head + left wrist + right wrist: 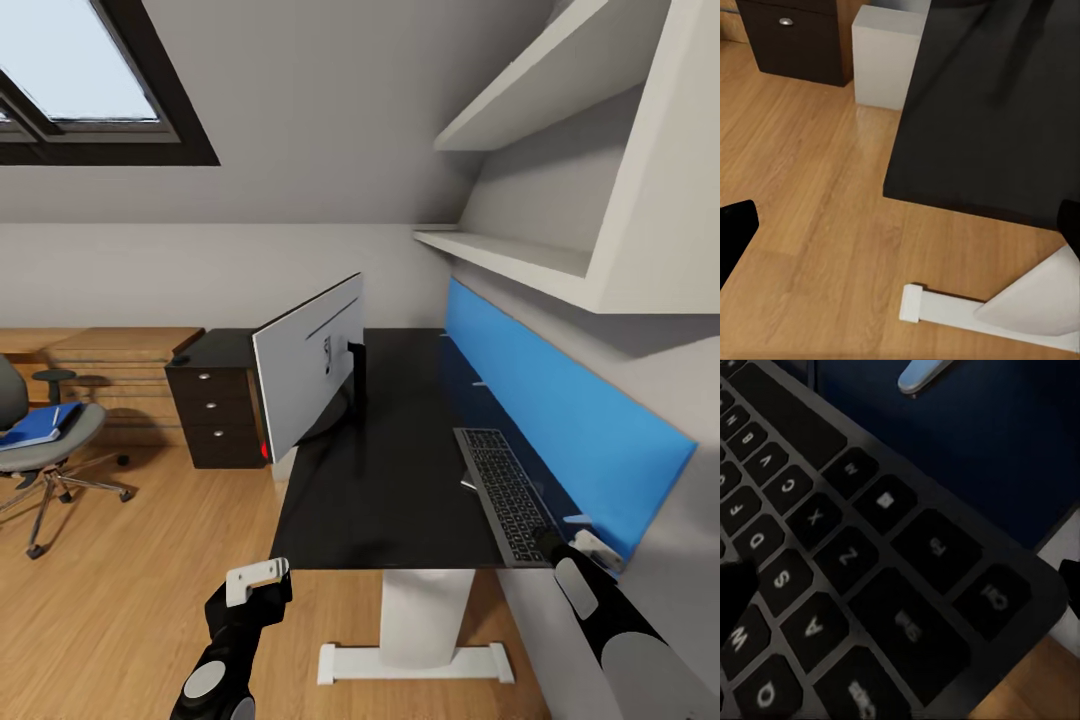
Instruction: In the bedroom, organize the workspace by keeping the computer under the desk, ensuring the monitor is on the desk, placing the keyboard on the desk next to the monitor, placing the mouse on the desk next to the keyboard, moving the folder from the swivel chair onto the desk next to the mouse, stacking the notebook on top of the folder with the pen on top of the notebook, and positioning the swivel chair next to the desk.
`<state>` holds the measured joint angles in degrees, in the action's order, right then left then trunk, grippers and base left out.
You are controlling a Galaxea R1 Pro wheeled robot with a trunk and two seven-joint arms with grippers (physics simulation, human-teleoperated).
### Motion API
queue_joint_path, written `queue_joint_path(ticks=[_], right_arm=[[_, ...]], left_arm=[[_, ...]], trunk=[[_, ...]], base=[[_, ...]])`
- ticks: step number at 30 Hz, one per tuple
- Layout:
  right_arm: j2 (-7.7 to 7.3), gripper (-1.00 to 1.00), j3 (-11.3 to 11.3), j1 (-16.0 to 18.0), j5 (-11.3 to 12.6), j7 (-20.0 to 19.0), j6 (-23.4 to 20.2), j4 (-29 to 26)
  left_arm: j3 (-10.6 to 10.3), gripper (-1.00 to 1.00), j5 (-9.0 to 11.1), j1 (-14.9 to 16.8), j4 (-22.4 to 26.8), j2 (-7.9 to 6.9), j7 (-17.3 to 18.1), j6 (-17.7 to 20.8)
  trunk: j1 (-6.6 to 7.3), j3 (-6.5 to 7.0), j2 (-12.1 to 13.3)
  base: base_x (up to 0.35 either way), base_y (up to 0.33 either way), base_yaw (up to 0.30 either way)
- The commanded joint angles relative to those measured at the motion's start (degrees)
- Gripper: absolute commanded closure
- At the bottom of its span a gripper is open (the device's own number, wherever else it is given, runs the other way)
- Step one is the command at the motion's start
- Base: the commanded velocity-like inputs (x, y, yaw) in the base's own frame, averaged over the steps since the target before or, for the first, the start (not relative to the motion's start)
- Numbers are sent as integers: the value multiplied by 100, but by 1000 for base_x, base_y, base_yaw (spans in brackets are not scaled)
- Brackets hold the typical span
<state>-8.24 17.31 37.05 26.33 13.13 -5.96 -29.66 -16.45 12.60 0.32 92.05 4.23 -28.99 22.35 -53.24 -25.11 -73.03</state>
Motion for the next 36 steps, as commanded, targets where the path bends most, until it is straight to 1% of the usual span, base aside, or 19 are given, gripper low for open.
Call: queue_joint_path(ticks=[1,7,10,15,19,30,36], right_arm=[[2,-100,0,1,39,23,-28,-13],[6,-100,0,-2,39,23,-28,-14],[6,-100,-2,-1,39,23,-28,-14],[17,-100,-7,0,39,23,-21,-14],[46,-100,-9,-1,39,16,-19,-14],[51,-100,-9,-1,39,14,-16,-14],[50,-100,-8,-1,39,14,-19,-14]], left_arm=[[-7,-100,49,3,7,-1,-45,15],[-11,-100,50,3,7,-1,-44,15],[-13,-100,50,3,7,-1,-43,16],[-16,-100,50,3,-2,-1,-43,16],[-24,-100,40,3,-100,6,-45,15],[-25,-100,33,3,-121,8,-45,15],[-25,-100,32,3,-124,8,-43,15]], trunk=[[0,-6,-4],[0,-6,-4],[0,-6,-4],[0,-6,-4],[0,-6,-4],[0,-6,-4],[0,-6,-4]], base=[[-19,19,0],[-95,88,4],[-33,30,118],[-12,11,220],[-2,2,268],[0,0,274],[-41,0,94]])
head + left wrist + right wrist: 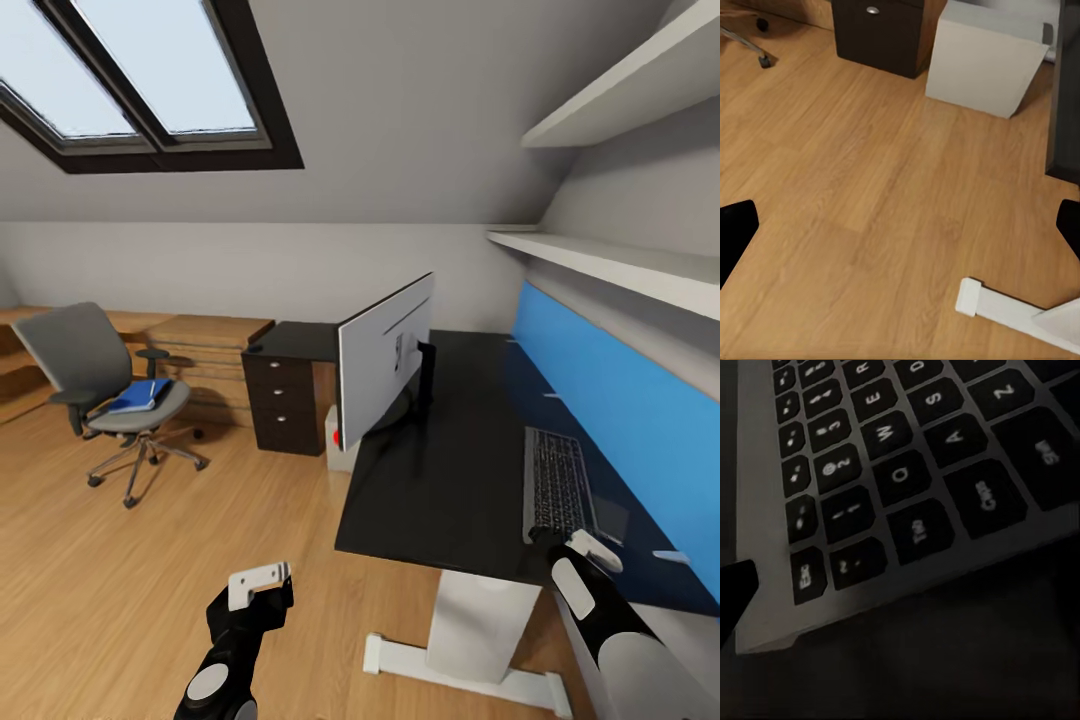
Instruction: In the bedroom, organize the workspace by keeping the computer under the desk, ensuring the monitor is on the desk, placing the keyboard on the desk next to the monitor, placing the mouse on the desk next to the keyboard, moving the folder from the swivel chair onto the desk next to the mouse, stacking the notebook on top of the folder with the pen on top of the notebook, and positioning the swivel chair next to the desk.
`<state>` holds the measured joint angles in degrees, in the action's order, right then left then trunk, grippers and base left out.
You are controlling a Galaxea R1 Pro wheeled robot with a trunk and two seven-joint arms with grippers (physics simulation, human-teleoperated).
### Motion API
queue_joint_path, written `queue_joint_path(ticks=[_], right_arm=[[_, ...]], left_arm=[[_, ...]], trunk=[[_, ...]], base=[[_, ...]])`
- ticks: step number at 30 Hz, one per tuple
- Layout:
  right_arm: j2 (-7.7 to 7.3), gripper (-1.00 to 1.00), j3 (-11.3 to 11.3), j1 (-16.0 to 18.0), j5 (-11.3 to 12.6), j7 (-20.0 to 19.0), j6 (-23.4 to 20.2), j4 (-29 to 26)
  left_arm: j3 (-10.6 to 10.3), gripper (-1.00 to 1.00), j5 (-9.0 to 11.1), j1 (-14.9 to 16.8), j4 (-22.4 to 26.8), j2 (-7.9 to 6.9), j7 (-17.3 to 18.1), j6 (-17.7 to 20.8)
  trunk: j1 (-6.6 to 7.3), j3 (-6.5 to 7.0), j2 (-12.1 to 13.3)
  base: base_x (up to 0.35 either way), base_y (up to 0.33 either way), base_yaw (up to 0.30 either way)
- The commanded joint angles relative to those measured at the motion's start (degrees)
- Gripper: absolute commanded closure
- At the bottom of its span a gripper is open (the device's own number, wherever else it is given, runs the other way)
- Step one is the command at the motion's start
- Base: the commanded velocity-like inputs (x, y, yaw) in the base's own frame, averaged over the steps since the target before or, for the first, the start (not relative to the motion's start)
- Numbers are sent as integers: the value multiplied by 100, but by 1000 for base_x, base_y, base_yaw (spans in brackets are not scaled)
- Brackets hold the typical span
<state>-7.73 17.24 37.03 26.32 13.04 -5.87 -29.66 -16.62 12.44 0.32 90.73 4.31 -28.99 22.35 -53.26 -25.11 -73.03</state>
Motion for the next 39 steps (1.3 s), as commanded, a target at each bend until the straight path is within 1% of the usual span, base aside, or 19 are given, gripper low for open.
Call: queue_joint_path(ticks=[1,6,12,15,16,18,20,21,24,25,26,27,28,29,30,31,35,39], right_arm=[[0,-100,-1,1,40,23,-28,-13],[0,-100,0,2,40,23,-24,-13],[6,-100,-1,3,40,23,-25,-13],[54,-100,-13,2,33,23,-13,-17],[70,-100,-30,1,31,23,-9,-18],[112,-100,-153,3,22,25,2,-29],[128,-100,-301,3,14,28,10,-57],[141,-100,-488,1,7,29,23,-109],[153,-100,-797,-3,2,31,51,-211],[158,-100,-993,-6,3,31,73,-282],[160,-100,-1086,-7,3,31,83,-315],[162,-100,-1266,-12,0,32,96,-376],[163,-100,-1356,-13,-1,34,101,-407],[165,-100,-1538,-19,-2,38,108,-473],[165,-100,-1629,-21,-2,42,111,-508],[166,-100,-1810,-24,-6,54,114,-577],[161,-100,-2149,-27,-12,70,113,-731],[159,-100,-2389,-28,-13,79,86,-910]], left_arm=[[-8,-100,51,3,7,-1,-45,15],[-8,-100,56,3,8,-1,-44,15],[-8,-100,56,3,9,-1,-45,15],[-8,-100,56,5,8,-1,-44,15],[-8,-100,56,5,8,-1,-45,15],[-6,-100,57,4,7,-1,-45,15],[-3,-100,57,4,5,-1,-45,15],[-2,-100,55,4,-4,-2,-46,15],[3,-100,52,4,-12,-6,-46,15],[5,-100,50,3,-15,-7,-47,15],[6,-100,50,3,-16,-8,-49,15],[8,-100,49,3,-21,-8,-51,15],[8,-100,49,3,-22,-9,-52,15],[9,-100,49,3,-23,-9,-53,15],[9,-100,48,3,-24,-9,-53,15],[9,-100,48,3,-26,-9,-54,15],[10,-100,48,5,-29,-9,-57,15],[7,-100,48,4,-77,-10,-70,12]], trunk=[[1,-6,-4],[1,-6,-4],[1,-6,-4],[1,-6,-4],[1,-6,-4],[1,-6,-4],[1,-6,-4],[1,-6,-4],[1,-6,-4],[1,-6,-4],[1,-6,-4],[1,-6,-4],[1,-6,-4],[1,-6,-4],[1,-6,-4],[1,-6,-4],[1,-6,-4],[1,-6,-4]], base=[[-210,0,21],[-255,0,9],[-87,0,1],[-24,0,0],[-15,0,0],[-9,0,0],[-6,0,0],[-3,0,0],[-2,0,0],[-1,0,0],[0,0,0],[0,0,0],[0,0,0],[0,0,0],[0,0,0],[0,0,0],[0,0,0],[0,0,0]])
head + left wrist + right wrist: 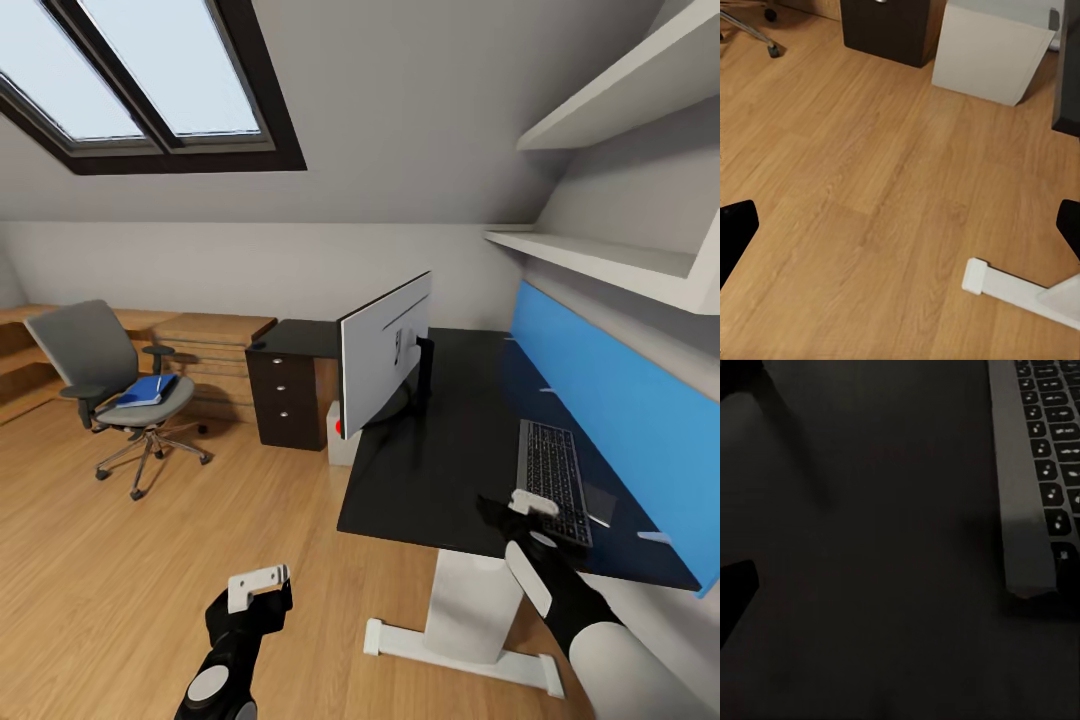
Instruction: In the bedroom, organize the workspace by keeping the computer under the desk, ensuring the monitor is on the desk, placing the keyboard on the desk next to the monitor, placing the mouse on the desk next to the keyboard, moving the folder from the swivel chair onto the desk next to the mouse, stacking the notebook on top of the folder with the pen on top of the notebook, and positioning the swivel chair next to the desk.
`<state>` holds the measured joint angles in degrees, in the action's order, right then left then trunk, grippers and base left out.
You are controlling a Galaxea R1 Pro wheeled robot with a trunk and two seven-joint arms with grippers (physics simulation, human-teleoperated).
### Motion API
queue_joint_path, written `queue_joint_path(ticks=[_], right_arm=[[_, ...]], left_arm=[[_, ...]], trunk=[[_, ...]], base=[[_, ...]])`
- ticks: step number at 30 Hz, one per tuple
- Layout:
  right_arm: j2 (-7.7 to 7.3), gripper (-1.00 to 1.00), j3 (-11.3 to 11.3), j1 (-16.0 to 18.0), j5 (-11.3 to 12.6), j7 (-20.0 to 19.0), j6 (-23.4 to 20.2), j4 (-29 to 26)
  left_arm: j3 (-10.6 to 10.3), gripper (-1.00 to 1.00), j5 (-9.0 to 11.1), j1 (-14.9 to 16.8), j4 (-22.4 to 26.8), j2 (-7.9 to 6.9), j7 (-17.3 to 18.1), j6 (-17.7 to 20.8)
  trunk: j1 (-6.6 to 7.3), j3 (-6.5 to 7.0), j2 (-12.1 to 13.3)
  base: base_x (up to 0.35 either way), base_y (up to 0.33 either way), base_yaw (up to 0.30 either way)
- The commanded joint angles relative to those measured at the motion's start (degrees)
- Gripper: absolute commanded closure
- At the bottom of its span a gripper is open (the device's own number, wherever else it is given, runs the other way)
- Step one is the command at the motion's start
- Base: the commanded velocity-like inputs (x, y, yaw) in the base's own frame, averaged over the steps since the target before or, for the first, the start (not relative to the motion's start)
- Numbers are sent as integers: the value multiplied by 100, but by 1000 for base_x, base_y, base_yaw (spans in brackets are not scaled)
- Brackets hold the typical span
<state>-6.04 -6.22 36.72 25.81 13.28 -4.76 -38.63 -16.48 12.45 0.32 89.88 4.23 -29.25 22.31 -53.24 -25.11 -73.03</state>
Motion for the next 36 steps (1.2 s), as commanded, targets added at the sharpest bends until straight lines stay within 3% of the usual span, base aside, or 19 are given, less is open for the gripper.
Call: queue_joint_path(ticks=[1,2,4,7,11,12,15,19,22,36], right_arm=[[-10,-100,-127,-1,38,59,-68,-135],[-10,-100,-158,0,38,64,-107,-204],[-13,-100,-251,3,36,284,-931,-854],[-31,-100,-255,22,31,573,-1378,-1198],[-103,-100,-251,223,-45,878,-1512,-1152],[-174,-100,-251,406,-148,960,-1397,-870],[-227,-100,-257,536,-276,1002,-1039,-526],[-262,-100,-264,602,-354,1017,-423,-124],[-278,-100,-265,616,-372,1020,-197,72],[-376,-100,-267,626,-372,925,-38,201]], left_arm=[[-8,-100,45,3,-34,-1,-48,14],[-7,-100,44,3,-53,-1,-49,13],[-9,-100,25,3,-113,-1,-52,9],[-18,-100,22,3,-122,-1,-48,6],[-28,-100,21,3,-122,-1,-44,3],[-34,-100,21,3,-118,-1,-40,2],[-35,-100,21,5,-114,-1,-39,1],[-37,-100,21,3,-112,-1,-38,1],[-33,-100,20,3,-111,-1,-37,1],[-28,-100,20,3,-103,-1,-20,1]], trunk=[[0,-6,-4],[0,-6,-4],[0,-6,-4],[0,-6,-4],[0,-6,-4],[0,-6,-4],[0,-6,-4],[0,-6,-4],[0,-6,-4],[0,-6,-4]], base=[[0,0,0],[0,0,0],[0,0,0],[0,0,0],[0,-4,0],[10,-129,0],[58,-200,0],[137,-278,0],[161,-299,0],[118,-229,0]])
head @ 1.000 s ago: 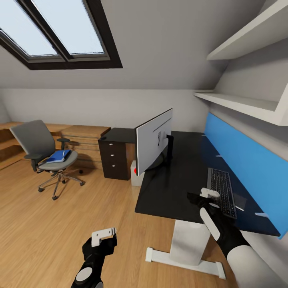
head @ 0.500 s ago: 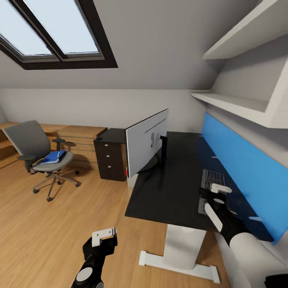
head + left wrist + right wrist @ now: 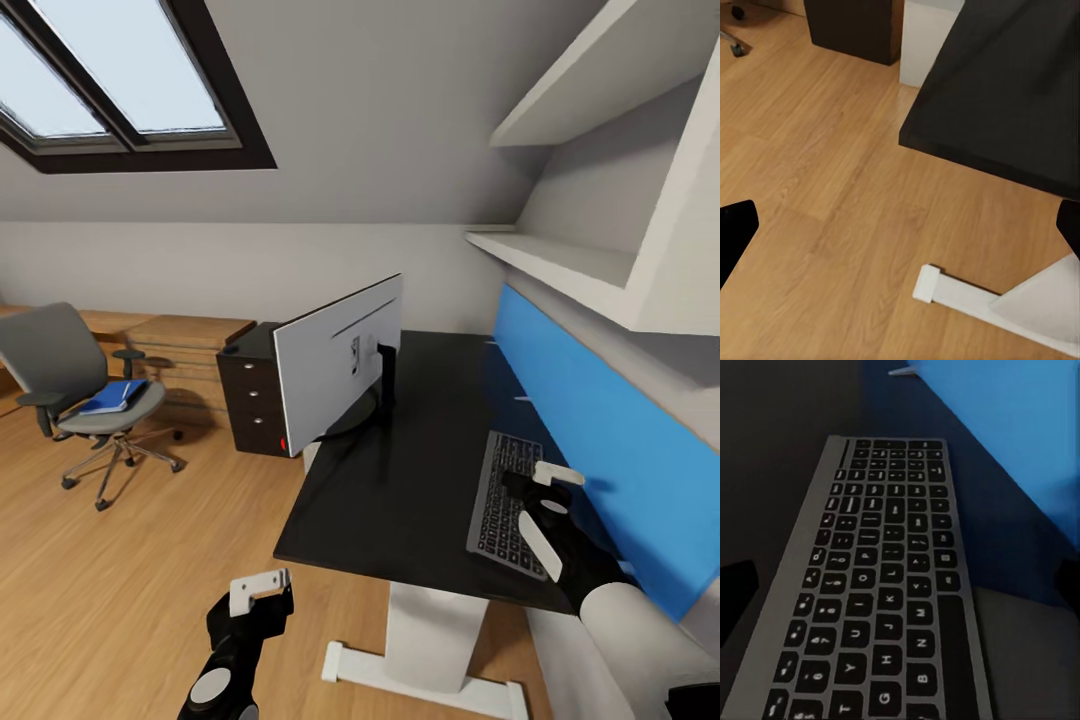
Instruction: In the bedroom, organize the workspace by keeping the computer under the desk, ensuring the monitor is on the desk, placing the keyboard on the desk next to the monitor, placing the mouse on the desk next to the keyboard, moving the folder from the swivel chair onto the desk next to the mouse, stacking the notebook on top of the folder with the pen on top of the notebook, and positioning the swivel chair next to the desk.
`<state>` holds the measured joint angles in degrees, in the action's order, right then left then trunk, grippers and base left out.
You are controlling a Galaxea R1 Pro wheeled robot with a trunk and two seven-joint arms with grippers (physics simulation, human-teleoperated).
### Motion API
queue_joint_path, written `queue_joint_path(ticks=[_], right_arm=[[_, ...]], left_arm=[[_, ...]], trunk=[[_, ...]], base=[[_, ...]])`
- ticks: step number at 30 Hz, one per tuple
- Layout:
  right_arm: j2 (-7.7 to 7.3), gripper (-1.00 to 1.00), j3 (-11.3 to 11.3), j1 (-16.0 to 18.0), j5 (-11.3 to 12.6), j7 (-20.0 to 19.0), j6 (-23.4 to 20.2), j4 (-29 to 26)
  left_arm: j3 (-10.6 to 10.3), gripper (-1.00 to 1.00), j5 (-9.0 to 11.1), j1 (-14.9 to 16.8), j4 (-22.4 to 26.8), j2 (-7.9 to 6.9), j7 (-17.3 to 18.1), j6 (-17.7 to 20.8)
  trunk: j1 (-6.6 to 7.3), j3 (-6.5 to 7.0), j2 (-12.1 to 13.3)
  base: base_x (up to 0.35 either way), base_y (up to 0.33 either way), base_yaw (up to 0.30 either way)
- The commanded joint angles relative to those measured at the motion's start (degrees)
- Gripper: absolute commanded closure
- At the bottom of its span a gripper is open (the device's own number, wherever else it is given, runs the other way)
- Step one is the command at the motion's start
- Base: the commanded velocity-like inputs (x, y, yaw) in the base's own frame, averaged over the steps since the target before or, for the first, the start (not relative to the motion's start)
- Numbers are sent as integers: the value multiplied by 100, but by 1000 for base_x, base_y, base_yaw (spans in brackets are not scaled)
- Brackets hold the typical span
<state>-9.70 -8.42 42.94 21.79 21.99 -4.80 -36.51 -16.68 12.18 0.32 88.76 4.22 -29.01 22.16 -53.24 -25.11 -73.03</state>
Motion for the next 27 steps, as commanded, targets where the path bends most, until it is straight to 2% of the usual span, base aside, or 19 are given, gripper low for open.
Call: queue_joint_path(ticks=[1,10,27], right_arm=[[-10,-100,-46,4,34,53,-32,-12],[3,-100,-40,4,63,32,-32,-10],[-4,-100,-30,4,62,26,-35,60]], left_arm=[[-4,-100,48,3,12,0,-44,16],[22,-100,48,3,27,0,-43,16],[0,-100,48,4,41,0,-43,16]], trunk=[[-1,-6,-4],[-1,-11,-4],[-1,-11,-4]], base=[[18,-41,0],[4,-2,-19],[279,0,0]])
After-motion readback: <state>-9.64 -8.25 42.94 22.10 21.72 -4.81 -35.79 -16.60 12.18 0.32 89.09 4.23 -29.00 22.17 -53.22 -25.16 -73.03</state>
